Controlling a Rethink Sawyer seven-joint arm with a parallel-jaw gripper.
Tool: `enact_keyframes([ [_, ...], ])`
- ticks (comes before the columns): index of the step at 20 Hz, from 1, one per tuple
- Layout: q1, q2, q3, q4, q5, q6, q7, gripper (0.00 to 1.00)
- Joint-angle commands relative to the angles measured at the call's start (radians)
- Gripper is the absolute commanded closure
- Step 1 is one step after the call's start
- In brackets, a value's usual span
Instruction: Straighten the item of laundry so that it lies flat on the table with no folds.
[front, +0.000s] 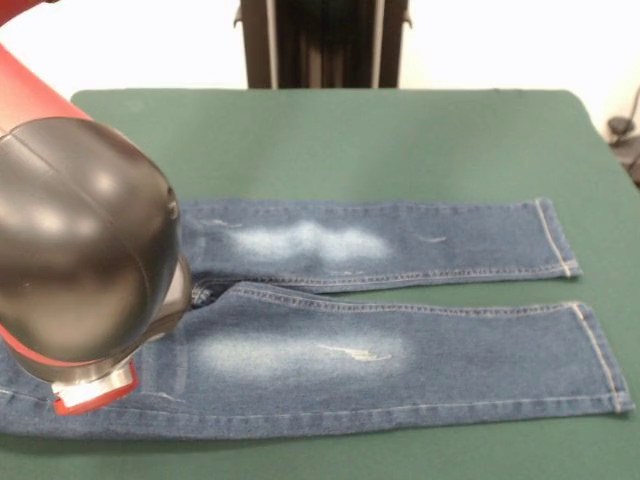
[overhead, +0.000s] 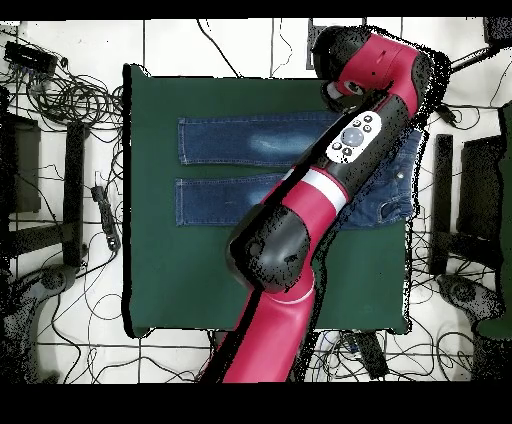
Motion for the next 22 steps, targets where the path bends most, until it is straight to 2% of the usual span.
enact_keyframes([
  [1, 0.023, 0.013, 0.056, -0.035, -0.081, 0.008, 0.153, 1.00],
  [5, 0.036, -0.001, 0.086, -0.022, -0.111, 0.045, 0.147, 1.00],
  [11, 0.050, 0.082, 0.168, 0.021, -0.153, -0.129, 0.149, 1.00],
  [22, 0.060, 0.159, 0.229, 0.027, -0.150, -0.242, 0.220, 1.00],
])
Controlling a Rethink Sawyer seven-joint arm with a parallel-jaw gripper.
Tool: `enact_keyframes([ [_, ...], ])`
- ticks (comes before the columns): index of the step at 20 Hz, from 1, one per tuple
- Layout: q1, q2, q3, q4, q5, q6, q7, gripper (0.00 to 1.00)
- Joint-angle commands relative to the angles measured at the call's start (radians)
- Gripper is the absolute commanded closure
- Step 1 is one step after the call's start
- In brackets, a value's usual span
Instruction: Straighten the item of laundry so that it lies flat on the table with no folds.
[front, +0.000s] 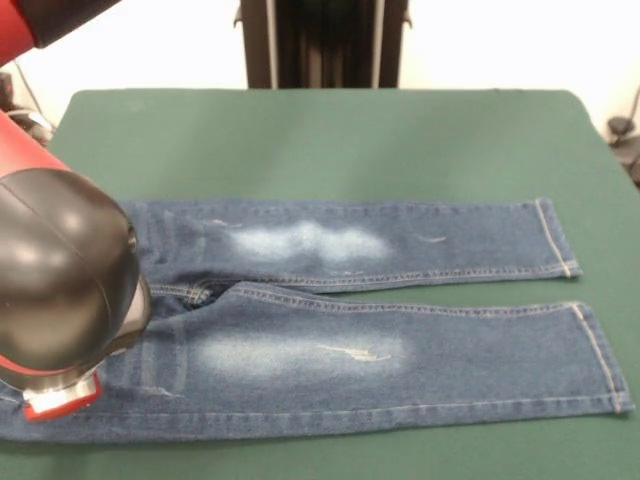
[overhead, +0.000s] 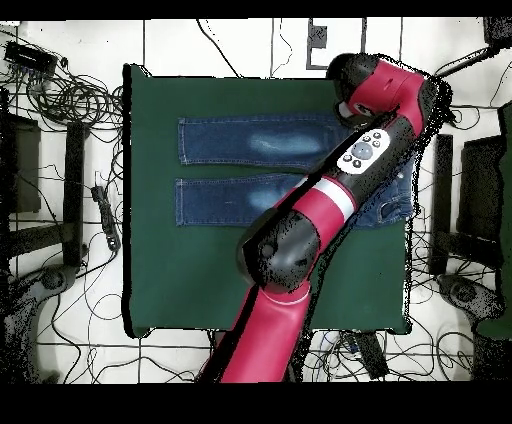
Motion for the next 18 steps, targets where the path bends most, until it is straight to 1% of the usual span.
enact_keyframes([
  [1, 0.052, 0.102, 0.098, -0.037, -0.037, -0.112, 0.226, 1.00],
  [5, 0.037, 0.118, 0.096, -0.050, -0.021, -0.152, 0.219, 1.00],
  [10, 0.009, 0.119, 0.071, -0.081, -0.015, -0.199, 0.176, 1.00],
  [14, -0.039, 0.063, -0.003, -0.132, -0.017, -0.185, 0.085, 1.00],
  [16, -0.063, 0.030, -0.042, -0.147, -0.021, -0.211, 0.044, 1.00],
  [18, -0.103, -0.007, -0.083, -0.183, 0.003, -0.195, -0.023, 1.00],
])
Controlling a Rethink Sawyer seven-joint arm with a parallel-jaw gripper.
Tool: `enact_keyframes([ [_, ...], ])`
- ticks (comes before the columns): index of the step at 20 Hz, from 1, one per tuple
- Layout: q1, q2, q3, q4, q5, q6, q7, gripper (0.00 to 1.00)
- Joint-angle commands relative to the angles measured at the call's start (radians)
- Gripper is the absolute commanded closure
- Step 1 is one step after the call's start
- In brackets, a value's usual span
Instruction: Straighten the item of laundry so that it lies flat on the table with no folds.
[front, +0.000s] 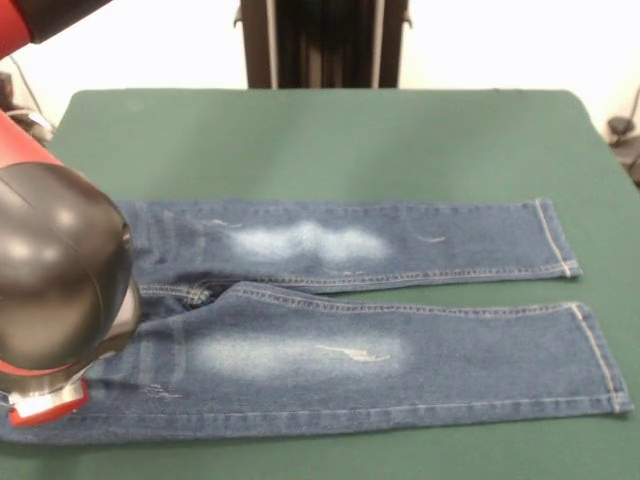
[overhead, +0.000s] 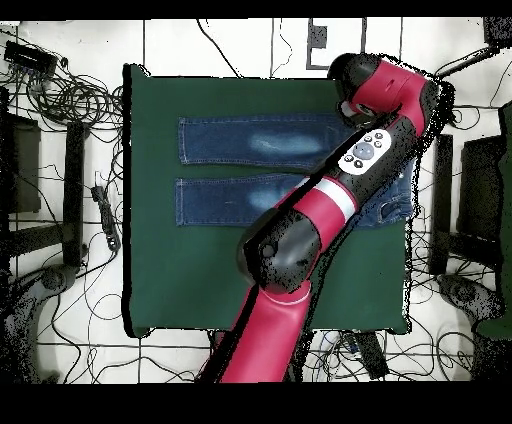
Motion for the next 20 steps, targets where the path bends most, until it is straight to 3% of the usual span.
enact_keyframes([
  [1, -0.115, -0.027, -0.103, -0.193, 0.018, -0.149, -0.070, 1.00],
  [9, -0.174, -0.105, -0.186, -0.240, 0.071, -0.158, -0.209, 1.00],
  [20, -0.157, -0.080, -0.123, -0.239, 0.038, -0.095, -0.150, 1.00],
])
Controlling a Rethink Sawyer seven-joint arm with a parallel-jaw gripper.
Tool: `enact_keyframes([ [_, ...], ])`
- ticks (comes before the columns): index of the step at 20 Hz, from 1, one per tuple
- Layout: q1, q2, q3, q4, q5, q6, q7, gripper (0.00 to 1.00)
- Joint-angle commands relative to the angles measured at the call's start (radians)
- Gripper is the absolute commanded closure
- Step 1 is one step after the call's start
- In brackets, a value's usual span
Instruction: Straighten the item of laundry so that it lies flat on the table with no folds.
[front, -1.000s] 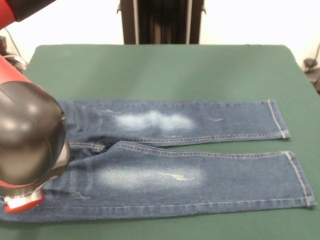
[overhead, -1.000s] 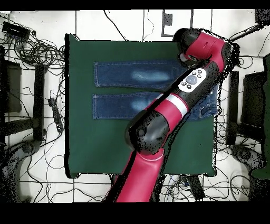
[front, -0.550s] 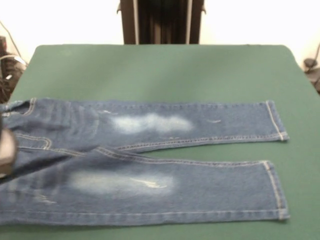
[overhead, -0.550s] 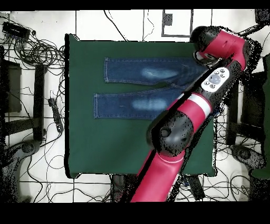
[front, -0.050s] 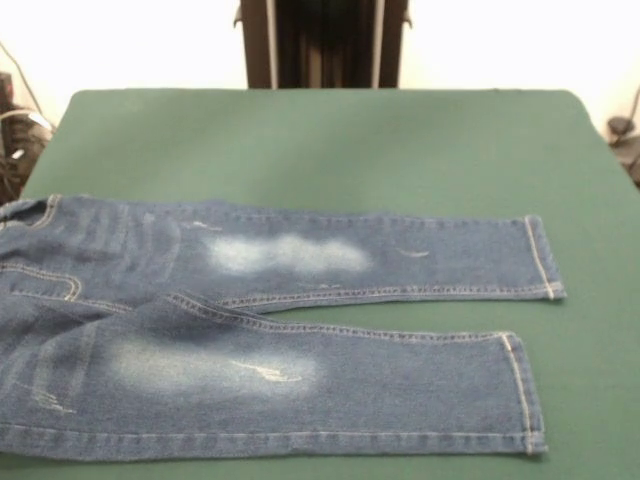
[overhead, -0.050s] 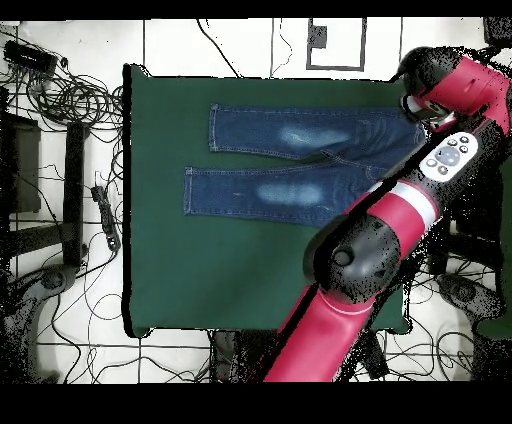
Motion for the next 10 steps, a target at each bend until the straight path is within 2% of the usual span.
enact_keyframes([
  [1, 0.049, 0.023, -0.022, -0.098, -0.012, -0.001, -0.133, 1.00],
  [10, 0.123, -0.013, 0.027, -0.061, -0.068, 0.168, -0.016, 1.00],
])
